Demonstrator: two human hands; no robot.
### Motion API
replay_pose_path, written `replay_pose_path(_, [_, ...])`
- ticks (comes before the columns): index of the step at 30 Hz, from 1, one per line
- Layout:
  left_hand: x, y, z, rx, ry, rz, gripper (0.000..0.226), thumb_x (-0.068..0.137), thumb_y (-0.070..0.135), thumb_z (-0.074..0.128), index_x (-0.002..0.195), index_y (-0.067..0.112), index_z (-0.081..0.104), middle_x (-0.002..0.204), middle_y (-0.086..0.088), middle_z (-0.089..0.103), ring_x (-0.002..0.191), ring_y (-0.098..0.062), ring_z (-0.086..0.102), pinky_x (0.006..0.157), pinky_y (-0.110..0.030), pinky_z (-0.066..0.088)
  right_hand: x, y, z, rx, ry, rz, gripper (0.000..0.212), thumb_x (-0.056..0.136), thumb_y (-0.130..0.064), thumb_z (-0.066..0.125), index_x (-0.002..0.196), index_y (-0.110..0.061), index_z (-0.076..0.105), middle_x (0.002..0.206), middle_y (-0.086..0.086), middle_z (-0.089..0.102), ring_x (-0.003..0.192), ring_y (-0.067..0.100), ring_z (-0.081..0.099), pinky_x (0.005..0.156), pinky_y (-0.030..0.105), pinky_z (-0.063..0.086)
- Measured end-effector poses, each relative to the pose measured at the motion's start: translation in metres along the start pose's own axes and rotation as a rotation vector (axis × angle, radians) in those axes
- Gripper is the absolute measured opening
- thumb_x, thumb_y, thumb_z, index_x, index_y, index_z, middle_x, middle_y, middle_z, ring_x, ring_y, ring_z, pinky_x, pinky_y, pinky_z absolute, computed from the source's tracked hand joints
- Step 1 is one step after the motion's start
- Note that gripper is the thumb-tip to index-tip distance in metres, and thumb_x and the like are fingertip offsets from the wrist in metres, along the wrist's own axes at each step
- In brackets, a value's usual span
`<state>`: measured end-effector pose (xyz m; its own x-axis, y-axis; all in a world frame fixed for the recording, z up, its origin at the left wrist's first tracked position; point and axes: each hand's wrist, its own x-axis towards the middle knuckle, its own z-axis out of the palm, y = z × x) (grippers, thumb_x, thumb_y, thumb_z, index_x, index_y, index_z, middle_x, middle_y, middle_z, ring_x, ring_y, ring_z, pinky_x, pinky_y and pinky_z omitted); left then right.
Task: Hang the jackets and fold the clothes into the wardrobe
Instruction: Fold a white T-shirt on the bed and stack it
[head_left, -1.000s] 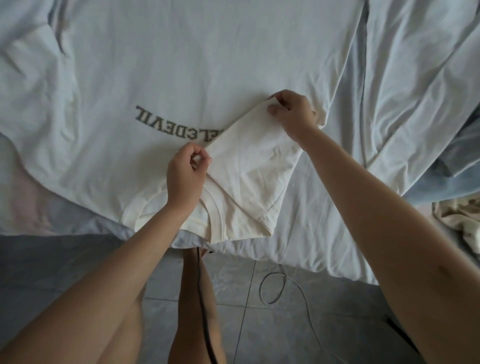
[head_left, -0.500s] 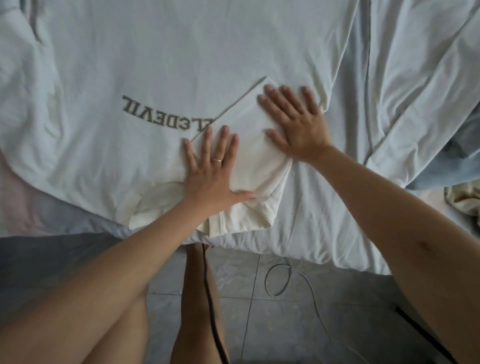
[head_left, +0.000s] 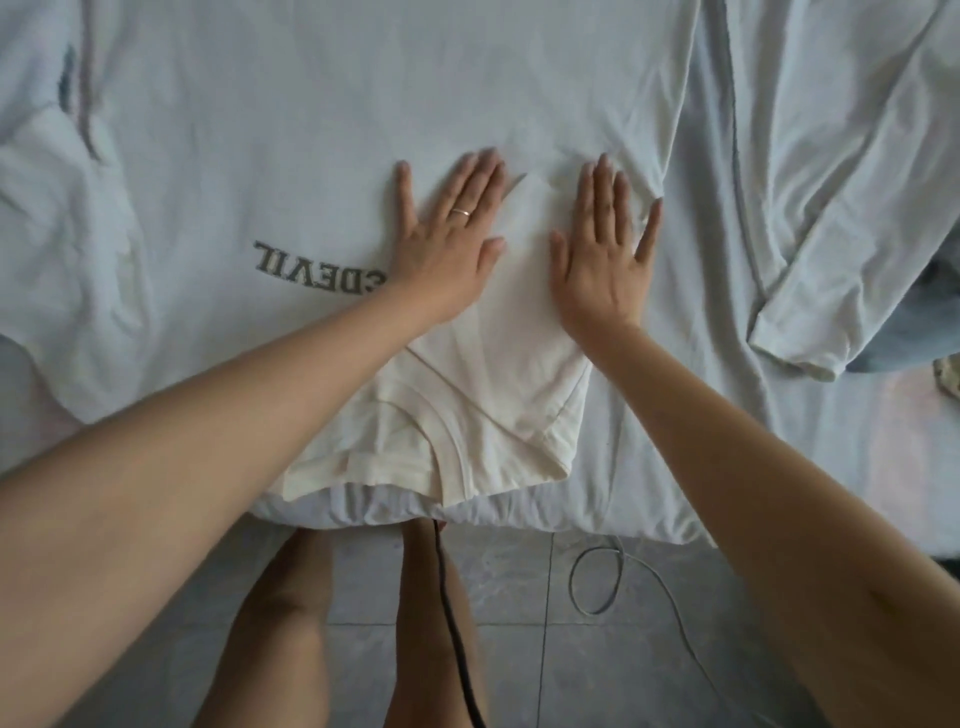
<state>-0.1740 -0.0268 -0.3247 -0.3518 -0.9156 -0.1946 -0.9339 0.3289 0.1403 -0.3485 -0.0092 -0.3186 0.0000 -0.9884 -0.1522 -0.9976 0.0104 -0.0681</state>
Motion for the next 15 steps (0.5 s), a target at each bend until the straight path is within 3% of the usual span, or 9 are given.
replay_pose_path(3, [0.0, 0.009, -0.006, -0.011, 0.061, 0.057, 0.065, 0.092, 0.036, 0.026, 0.152, 0.013, 0.014, 0.16, -0.002, 0.011, 0.147, -0.014, 0.01, 0.112, -0.06, 0.001, -0.04, -0.029, -0.005, 0.097, 0.073, 0.038, 0.06, 0.099, -0.034, 0.026, 0.152, -0.009, 0.012, 0.16, 0.007, 0.012, 0.147, 0.019, 0.011, 0.116, 0.041, -0.01])
replay_pose_path(7, [-0.042, -0.004, 0.008, 0.154, 0.031, 0.421, 0.062, 0.094, 0.038, 0.028, 0.151, 0.015, 0.023, 0.158, -0.002, 0.021, 0.145, -0.015, 0.02, 0.114, -0.053, 0.012, -0.126, -0.029, 0.009, 0.141, -0.144, -0.01, 0.061, 0.099, -0.042, 0.021, 0.152, -0.016, 0.007, 0.159, 0.0, 0.005, 0.147, 0.015, 0.003, 0.119, 0.041, -0.006])
replay_pose_path(9, [-0.066, -0.025, 0.017, 0.2, 0.01, 0.408, 0.062, 0.094, 0.041, 0.027, 0.151, 0.017, 0.021, 0.158, -0.001, 0.02, 0.145, -0.016, 0.02, 0.115, -0.05, 0.014, -0.161, -0.015, 0.014, 0.119, -0.232, 0.019, 0.061, 0.098, -0.048, 0.019, 0.153, -0.025, 0.009, 0.159, -0.003, 0.006, 0.147, 0.017, 0.006, 0.119, 0.044, -0.002])
replay_pose_path(11, [-0.086, -0.041, 0.019, 0.156, -0.019, 0.346, 0.062, 0.094, 0.04, 0.029, 0.151, 0.017, 0.02, 0.158, -0.002, 0.019, 0.146, -0.015, 0.016, 0.115, -0.05, 0.014, -0.177, -0.007, 0.013, 0.111, -0.294, 0.086, 0.062, 0.097, -0.055, 0.012, 0.153, -0.03, 0.001, 0.16, -0.005, -0.002, 0.147, 0.018, -0.001, 0.118, 0.045, -0.008])
replay_pose_path(13, [-0.105, -0.052, 0.013, 0.034, -0.044, 0.309, 0.063, 0.092, 0.036, 0.033, 0.151, 0.018, 0.018, 0.158, -0.002, 0.02, 0.146, -0.01, 0.008, 0.115, -0.049, 0.008, -0.182, -0.014, 0.005, 0.135, -0.3, 0.186, 0.068, 0.094, -0.059, 0.008, 0.152, -0.027, -0.007, 0.16, -0.003, -0.008, 0.146, 0.018, -0.008, 0.116, 0.043, -0.016])
replay_pose_path(15, [-0.126, -0.067, -0.003, -0.099, -0.008, 0.227, 0.065, 0.088, 0.03, 0.039, 0.149, 0.019, 0.02, 0.157, -0.003, 0.024, 0.146, -0.008, 0.006, 0.113, -0.047, 0.003, -0.18, -0.028, -0.007, 0.192, -0.233, 0.254, 0.071, 0.094, -0.056, 0.017, 0.153, -0.019, 0.001, 0.161, 0.007, 0.002, 0.147, 0.021, -0.004, 0.116, 0.042, -0.016])
